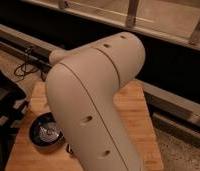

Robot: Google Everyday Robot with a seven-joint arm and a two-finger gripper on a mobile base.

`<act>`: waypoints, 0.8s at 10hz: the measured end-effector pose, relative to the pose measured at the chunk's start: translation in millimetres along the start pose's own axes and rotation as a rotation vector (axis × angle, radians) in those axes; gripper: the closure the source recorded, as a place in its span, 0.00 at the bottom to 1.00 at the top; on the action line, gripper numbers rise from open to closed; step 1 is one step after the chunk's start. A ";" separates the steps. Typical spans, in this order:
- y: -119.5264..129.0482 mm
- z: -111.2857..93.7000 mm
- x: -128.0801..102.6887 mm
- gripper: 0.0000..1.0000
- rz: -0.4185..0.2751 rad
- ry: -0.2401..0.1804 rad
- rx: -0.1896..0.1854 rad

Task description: Pick up the ceramic bowl

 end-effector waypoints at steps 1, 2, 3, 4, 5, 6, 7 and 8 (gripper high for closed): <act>0.3 5.3 -0.8 0.21 -0.002 0.001 0.001; 2.1 7.9 -2.2 0.21 -0.012 -0.008 -0.003; 1.3 5.8 -0.6 0.21 -0.042 -0.040 -0.038; -4.4 3.4 2.4 0.21 -0.065 -0.075 -0.102; -10.9 3.7 3.8 0.21 -0.068 -0.097 -0.137; -13.8 6.5 5.1 0.21 -0.075 -0.119 -0.149; -12.6 12.9 4.6 0.21 -0.090 -0.123 -0.147; -12.1 19.0 1.8 0.21 -0.102 -0.118 -0.143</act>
